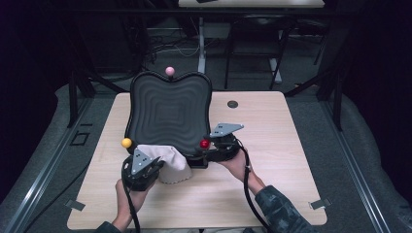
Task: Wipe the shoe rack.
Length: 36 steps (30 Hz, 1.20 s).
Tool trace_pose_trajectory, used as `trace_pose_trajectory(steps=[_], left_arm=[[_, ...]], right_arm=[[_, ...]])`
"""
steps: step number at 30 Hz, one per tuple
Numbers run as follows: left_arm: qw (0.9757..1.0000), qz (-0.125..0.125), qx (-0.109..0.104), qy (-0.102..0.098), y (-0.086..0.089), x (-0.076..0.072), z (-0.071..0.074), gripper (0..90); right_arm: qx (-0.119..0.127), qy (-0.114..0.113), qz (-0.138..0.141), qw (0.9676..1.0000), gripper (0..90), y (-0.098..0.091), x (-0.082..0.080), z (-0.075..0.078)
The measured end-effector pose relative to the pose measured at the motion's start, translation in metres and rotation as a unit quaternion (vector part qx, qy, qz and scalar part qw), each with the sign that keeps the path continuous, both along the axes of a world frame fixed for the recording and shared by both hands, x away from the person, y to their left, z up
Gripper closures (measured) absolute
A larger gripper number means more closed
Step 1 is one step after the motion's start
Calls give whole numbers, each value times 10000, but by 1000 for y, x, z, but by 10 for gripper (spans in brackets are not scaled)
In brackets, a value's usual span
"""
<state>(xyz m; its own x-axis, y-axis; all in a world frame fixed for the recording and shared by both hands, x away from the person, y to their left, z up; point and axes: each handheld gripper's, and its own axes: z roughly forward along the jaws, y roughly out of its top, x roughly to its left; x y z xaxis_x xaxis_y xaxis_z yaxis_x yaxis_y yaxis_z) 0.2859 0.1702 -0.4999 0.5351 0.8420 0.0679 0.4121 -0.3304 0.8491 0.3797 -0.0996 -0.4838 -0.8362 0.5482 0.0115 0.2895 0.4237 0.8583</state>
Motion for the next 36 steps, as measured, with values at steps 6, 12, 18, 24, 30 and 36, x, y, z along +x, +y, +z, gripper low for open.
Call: trace_pose_trajectory(steps=[6,12,18,24,30,36], left_arm=[[9996,-81,163,232,-20,-7,-21,833],[9993,-45,221,297,-47,0,-42,833],[9998,198,44,-2,-70,7,-53,832],[9997,196,-109,-124,-97,11,-62,832],[9992,227,-262,-208,-112,17,-67,832],[9979,295,-488,-302,-118,22,-65,832]], right_arm=[[4,-66,-27,10000,598,0,2,-3],[-57,-66,-43,10000,599,1,3,-3],[-19,-72,-40,10000,601,1,3,-3],[17,-55,-35,10000,601,1,3,-4],[43,-32,-22,10000,602,1,4,-4],[43,-41,-19,10000,602,0,3,-4]])
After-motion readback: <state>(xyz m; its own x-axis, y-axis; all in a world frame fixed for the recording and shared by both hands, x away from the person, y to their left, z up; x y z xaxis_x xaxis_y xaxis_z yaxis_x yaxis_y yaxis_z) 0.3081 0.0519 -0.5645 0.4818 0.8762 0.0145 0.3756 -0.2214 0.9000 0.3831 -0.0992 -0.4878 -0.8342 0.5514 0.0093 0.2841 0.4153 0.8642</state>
